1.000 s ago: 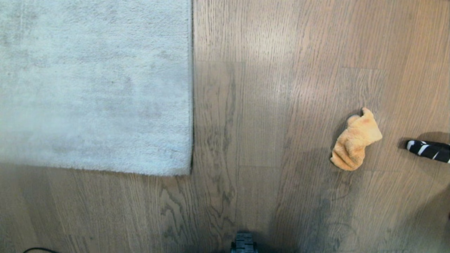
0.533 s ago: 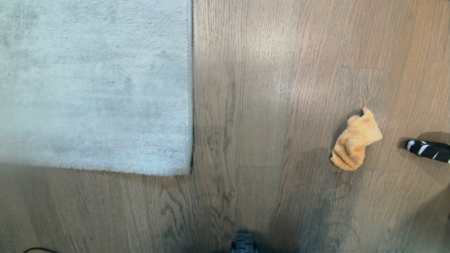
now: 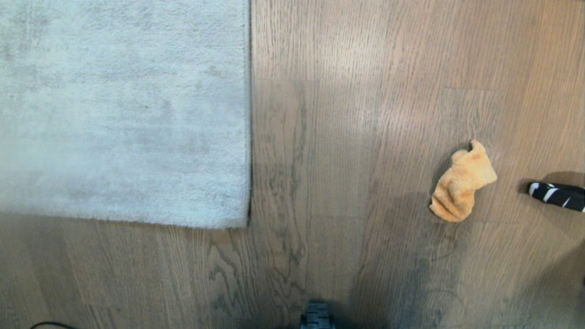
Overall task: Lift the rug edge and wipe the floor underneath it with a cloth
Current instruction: Lift up the carpet
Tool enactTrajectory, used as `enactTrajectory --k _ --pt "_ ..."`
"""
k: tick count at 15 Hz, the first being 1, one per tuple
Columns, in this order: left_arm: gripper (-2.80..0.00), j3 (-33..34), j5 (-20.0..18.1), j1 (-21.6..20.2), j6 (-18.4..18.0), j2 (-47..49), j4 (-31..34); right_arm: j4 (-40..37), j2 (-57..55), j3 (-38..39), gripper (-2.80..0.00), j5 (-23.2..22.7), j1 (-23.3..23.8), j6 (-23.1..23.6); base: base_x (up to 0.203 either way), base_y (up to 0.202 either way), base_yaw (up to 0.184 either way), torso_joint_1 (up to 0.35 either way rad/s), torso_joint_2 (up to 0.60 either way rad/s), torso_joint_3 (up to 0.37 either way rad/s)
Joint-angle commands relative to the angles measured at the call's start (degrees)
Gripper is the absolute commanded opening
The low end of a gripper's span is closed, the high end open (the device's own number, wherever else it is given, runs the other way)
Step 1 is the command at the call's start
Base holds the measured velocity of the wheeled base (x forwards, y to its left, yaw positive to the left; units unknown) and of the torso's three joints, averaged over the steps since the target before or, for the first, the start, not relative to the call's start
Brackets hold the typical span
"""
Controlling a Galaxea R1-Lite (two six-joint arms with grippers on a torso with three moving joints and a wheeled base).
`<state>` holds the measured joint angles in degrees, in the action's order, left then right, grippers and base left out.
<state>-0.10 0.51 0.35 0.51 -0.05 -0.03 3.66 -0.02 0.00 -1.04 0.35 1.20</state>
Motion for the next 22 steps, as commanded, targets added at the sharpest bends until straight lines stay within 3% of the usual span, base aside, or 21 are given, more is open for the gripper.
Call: enactTrajectory --k 1,22 --pt "-2.8 0.0 0.0 0.0 0.0 0.0 -0.1 0.0 -0.1 0.0 -2.8 0.0 0.0 0.0 0.0 0.0 0.0 0.0 0.0 0.0" --pt "-2.8 -0.1 0.0 0.0 1.4 0.0 -0.1 0.0 0.0 0.0 -2.8 0.0 0.0 0.0 0.0 0.0 0.0 0.0 0.0 0.0"
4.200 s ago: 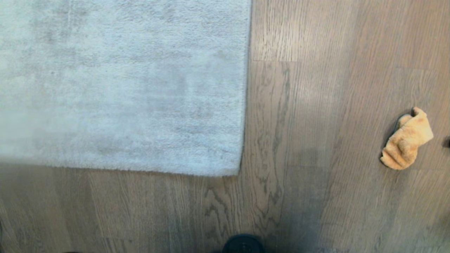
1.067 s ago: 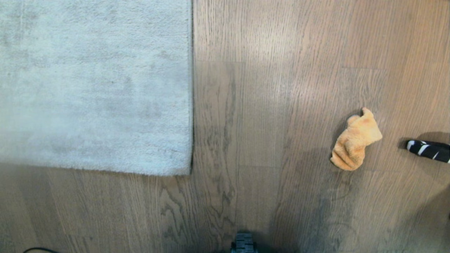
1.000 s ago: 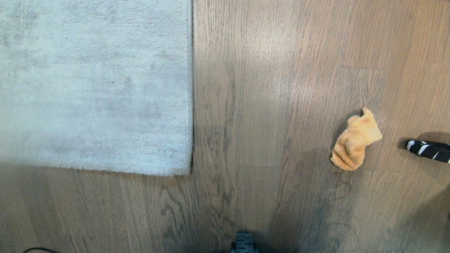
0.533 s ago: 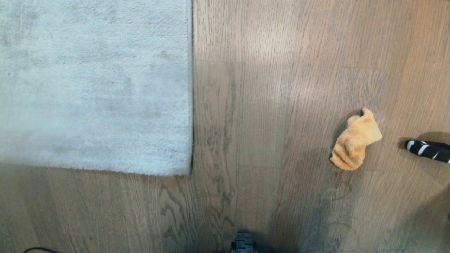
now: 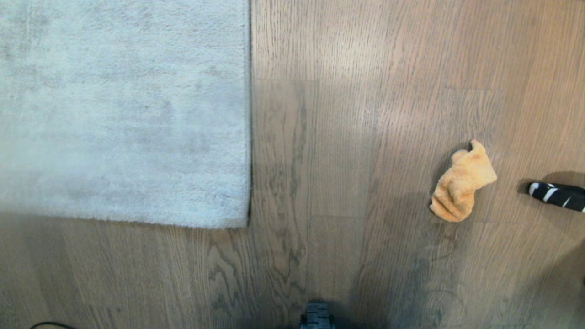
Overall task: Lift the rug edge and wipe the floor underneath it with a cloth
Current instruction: Lift up the carpet
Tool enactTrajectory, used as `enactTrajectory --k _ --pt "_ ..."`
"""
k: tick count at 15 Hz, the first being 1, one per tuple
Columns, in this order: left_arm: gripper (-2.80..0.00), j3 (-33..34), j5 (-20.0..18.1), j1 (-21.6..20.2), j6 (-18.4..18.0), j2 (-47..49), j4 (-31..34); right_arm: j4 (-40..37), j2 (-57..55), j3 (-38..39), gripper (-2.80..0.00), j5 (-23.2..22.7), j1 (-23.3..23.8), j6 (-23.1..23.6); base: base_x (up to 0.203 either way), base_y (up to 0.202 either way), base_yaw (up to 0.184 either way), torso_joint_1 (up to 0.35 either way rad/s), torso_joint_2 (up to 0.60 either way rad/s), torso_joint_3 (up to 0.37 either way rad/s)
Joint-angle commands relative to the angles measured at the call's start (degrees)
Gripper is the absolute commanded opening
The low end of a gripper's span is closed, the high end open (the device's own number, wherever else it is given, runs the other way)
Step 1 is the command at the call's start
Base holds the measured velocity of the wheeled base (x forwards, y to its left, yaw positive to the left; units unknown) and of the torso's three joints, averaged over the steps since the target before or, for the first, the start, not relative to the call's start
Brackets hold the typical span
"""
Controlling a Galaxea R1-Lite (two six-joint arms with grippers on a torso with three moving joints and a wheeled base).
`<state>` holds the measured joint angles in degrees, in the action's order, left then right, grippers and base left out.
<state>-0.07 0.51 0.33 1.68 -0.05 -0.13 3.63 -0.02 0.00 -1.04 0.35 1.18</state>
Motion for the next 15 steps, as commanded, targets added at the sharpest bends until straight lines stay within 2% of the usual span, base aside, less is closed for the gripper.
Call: enactTrajectory --k 1,5,9,12,15 --pt "-2.8 -1.0 0.0 0.0 0.5 0.0 0.0 0.1 -0.1 0.0 -2.8 0.0 0.0 0.0 0.0 0.0 0.0 0.0 0.0 0.0" --pt "-2.8 -6.9 -0.6 0.0 1.1 1.6 1.7 0.1 -0.1 0.0 -2.8 0.0 0.0 0.0 0.0 0.0 0.0 0.0 0.0 0.0" --pt "-2.8 -13.3 -2.0 0.8 1.1 12.6 3.4 0.1 -0.1 0.0 -2.8 0.0 0.0 0.0 0.0 0.0 0.0 0.0 0.0 0.0" --pt "-2.8 -18.5 -6.3 2.9 1.2 22.4 3.5 0.1 -0.1 0.0 -2.8 0.0 0.0 0.0 0.0 0.0 0.0 0.0 0.0 0.0" --pt "-2.8 -22.8 -13.5 5.0 1.3 32.7 3.4 0.1 -0.1 0.0 -2.8 0.0 0.0 0.0 0.0 0.0 0.0 0.0 0.0 0.0"
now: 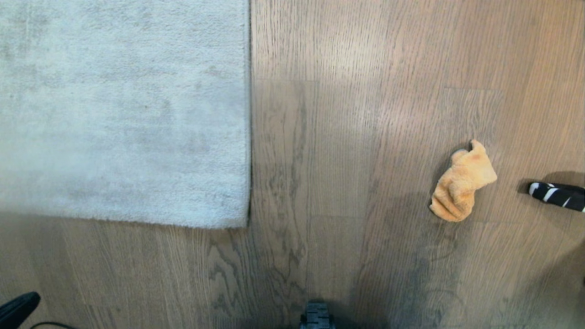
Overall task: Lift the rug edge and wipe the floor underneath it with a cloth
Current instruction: Lift up the carpet
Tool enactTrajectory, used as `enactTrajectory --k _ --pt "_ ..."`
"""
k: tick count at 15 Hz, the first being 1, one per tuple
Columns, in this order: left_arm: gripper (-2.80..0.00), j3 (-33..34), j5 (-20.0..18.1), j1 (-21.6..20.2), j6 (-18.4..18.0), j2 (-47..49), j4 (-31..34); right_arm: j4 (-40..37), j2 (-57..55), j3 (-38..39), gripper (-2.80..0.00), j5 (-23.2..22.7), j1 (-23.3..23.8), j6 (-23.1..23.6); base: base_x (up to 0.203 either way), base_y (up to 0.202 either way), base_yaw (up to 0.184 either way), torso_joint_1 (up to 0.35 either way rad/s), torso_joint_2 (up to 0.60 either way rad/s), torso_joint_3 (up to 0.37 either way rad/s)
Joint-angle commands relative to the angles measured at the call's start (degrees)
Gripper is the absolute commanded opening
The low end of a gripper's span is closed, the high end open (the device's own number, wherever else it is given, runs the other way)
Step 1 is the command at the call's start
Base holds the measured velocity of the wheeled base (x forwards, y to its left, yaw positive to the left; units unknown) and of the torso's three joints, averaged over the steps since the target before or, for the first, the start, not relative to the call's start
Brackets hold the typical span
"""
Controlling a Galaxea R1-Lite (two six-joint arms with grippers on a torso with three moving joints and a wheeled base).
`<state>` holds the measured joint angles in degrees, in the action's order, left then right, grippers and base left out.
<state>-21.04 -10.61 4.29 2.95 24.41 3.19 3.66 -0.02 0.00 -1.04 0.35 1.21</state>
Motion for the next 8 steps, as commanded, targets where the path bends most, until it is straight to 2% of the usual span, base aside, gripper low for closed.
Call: enactTrajectory --k 1,3,8 --pt "-2.8 -2.5 -4.8 1.9 0.1 11.2 0.0 0.0 -0.1 0.0 -2.8 0.0 0.0 0.0 0.0 0.0 0.0 0.0 0.0 0.0" --pt "-2.8 -3.1 -7.7 6.0 0.1 16.4 -0.3 0.0 -0.1 0.0 -2.8 0.0 0.0 0.0 0.0 0.0 0.0 0.0 0.0 0.0" --pt "-2.8 -3.3 -8.1 17.4 0.2 31.5 -7.5 0.0 -0.1 0.0 -2.8 0.0 0.0 0.0 0.0 0.0 0.0 0.0 0.0 0.0"
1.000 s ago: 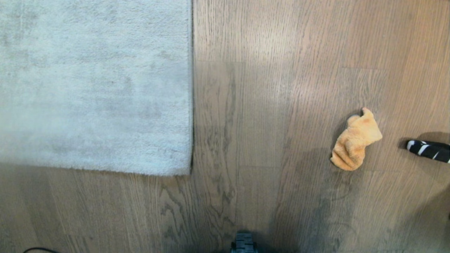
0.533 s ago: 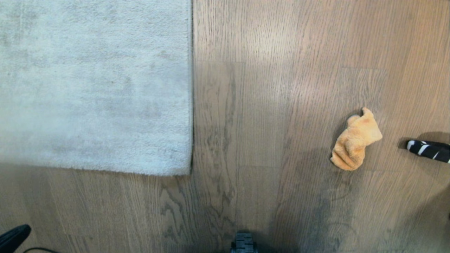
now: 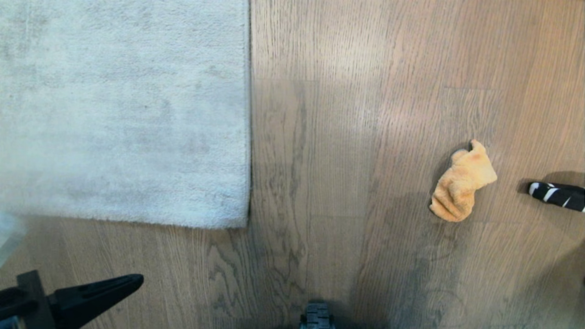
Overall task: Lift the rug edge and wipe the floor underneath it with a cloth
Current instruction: Lift up the carpet
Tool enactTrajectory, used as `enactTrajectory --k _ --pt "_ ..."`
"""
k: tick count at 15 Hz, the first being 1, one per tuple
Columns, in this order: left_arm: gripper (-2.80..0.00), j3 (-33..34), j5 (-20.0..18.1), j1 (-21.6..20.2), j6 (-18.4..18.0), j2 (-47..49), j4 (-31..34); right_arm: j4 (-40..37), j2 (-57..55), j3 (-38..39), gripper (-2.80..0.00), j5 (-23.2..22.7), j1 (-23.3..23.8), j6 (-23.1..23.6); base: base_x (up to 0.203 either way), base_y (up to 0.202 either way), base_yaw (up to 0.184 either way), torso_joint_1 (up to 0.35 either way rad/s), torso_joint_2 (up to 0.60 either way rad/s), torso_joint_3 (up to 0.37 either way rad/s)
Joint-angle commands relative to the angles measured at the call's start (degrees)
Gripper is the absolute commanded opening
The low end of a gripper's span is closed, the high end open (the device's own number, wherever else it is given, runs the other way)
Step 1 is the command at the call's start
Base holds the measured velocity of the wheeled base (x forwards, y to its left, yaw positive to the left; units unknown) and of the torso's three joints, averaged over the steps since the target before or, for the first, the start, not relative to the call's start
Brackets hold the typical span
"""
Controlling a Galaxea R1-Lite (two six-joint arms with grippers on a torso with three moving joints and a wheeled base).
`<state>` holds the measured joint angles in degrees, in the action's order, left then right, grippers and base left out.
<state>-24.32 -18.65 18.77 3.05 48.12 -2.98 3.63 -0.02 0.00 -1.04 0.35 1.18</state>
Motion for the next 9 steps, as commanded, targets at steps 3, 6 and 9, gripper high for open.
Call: enactTrajectory --k 3,6,9 --pt "-2.8 0.0 2.0 8.6 0.4 18.2 -8.1 0.1 -0.1 0.0 -2.8 0.0 0.0 0.0 0.0 0.0 0.0 0.0 0.0 0.0" --pt "-2.8 -0.6 8.0 15.1 1.9 30.7 -19.5 0.1 -0.1 0.0 -2.8 0.0 0.0 0.0 0.0 0.0 0.0 0.0 0.0 0.0" --pt "-2.8 -3.3 14.8 20.9 5.8 40.6 -28.0 0.1 0.0 0.0 -2.8 0.0 0.0 0.0 0.0 0.0 0.0 0.0 0.0 0.0"
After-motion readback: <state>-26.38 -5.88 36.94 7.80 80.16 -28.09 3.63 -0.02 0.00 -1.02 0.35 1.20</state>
